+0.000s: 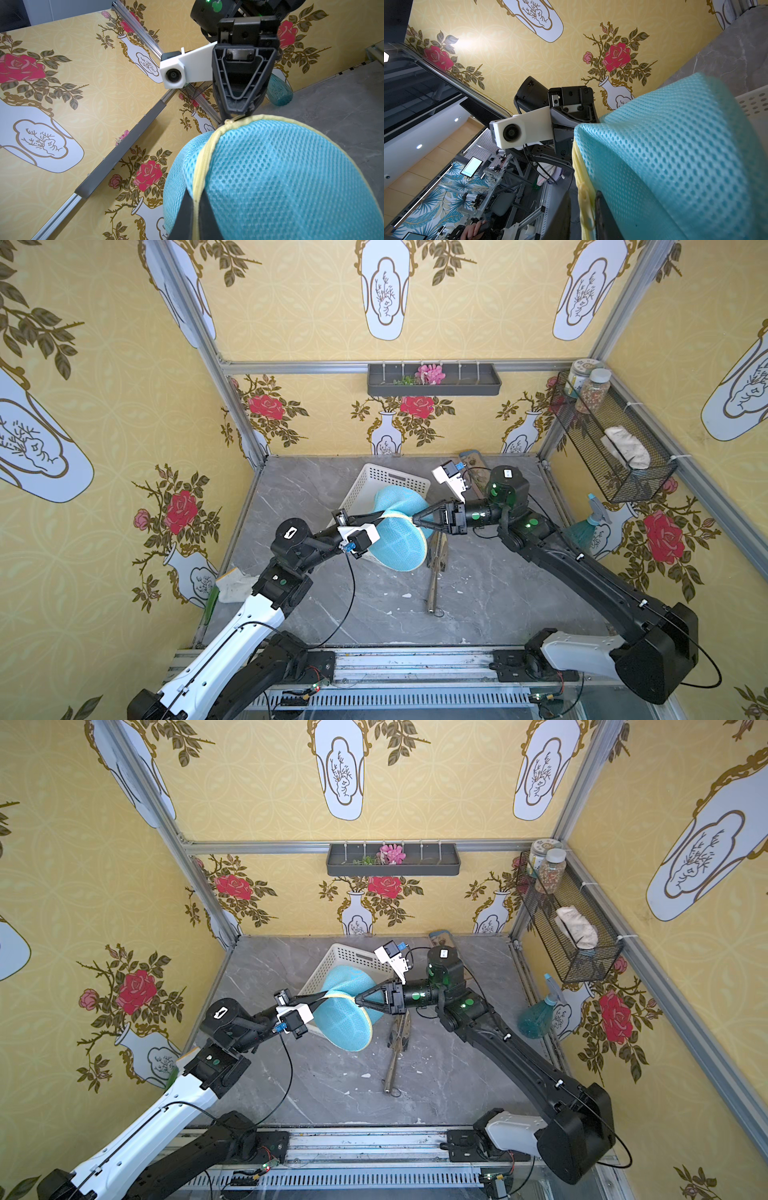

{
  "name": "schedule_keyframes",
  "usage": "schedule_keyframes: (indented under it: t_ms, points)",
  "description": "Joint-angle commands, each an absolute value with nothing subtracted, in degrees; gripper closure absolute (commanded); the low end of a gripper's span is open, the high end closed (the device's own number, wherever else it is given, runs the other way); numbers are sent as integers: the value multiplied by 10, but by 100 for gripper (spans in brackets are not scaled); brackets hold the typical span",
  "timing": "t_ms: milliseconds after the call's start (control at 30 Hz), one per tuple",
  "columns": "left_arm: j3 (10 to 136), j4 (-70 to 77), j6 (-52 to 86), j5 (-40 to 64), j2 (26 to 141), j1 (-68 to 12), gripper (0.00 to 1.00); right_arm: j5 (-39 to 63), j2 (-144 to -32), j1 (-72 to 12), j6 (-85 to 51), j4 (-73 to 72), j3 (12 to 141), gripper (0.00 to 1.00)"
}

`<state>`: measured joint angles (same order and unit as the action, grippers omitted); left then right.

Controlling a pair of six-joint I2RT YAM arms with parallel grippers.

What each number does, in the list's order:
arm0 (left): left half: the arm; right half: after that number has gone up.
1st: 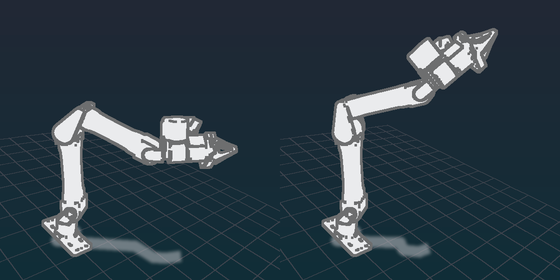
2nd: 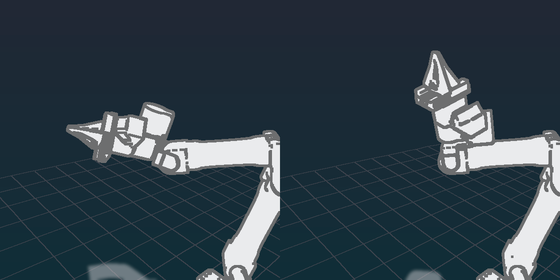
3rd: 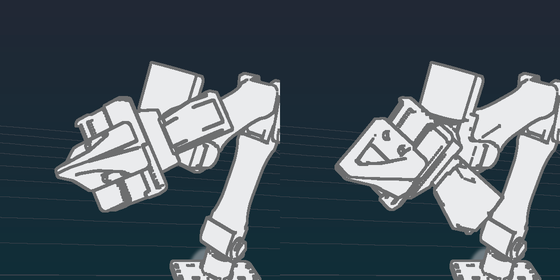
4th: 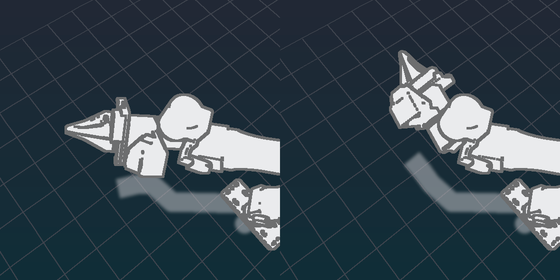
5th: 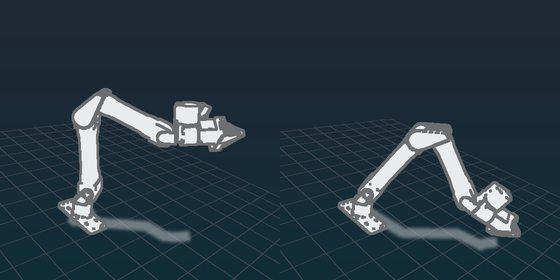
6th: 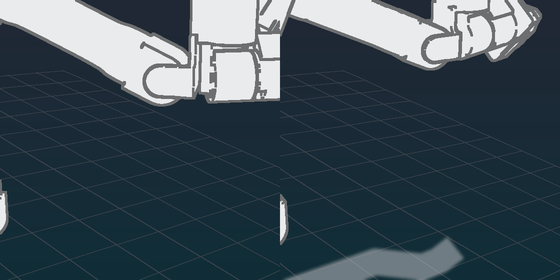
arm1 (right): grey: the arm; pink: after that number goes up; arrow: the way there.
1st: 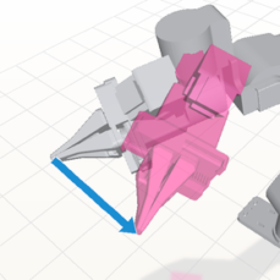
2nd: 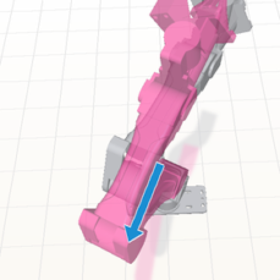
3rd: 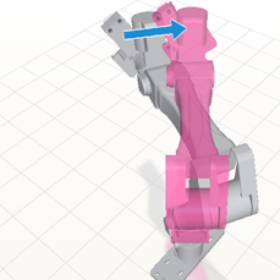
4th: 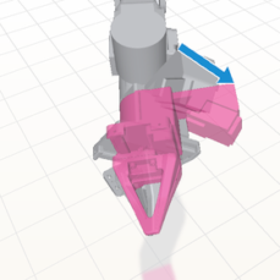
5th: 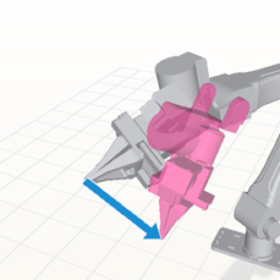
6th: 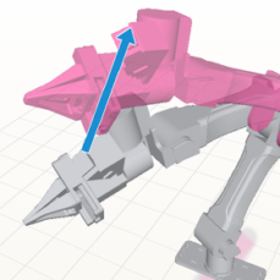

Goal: Turn the laundry bag inside out
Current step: Zip the zipper on the laundry bag.

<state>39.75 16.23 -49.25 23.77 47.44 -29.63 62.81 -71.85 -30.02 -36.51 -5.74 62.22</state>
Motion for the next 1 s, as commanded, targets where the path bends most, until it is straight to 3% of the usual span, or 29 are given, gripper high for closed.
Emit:
schedule_keyframes:
  t_ms: [0,233,533,933,967]
  points:
    - [402,160,-486,231,477,-297,100,629,-720,-301,-358,-71,626,83]
    - [412,145,-477,209,483,-296,100,626,-713,-298,-362,-74,618,100]
    - [416,138,-457,152,481,-296,100,606,-682,-254,-349,-17,593,100]
    - [410,199,-374,16,457,-296,100,497,-667,-172,-279,157,604,100]
    - [410,194,-363,15,452,-296,95,486,-668,-168,-276,166,609,100]
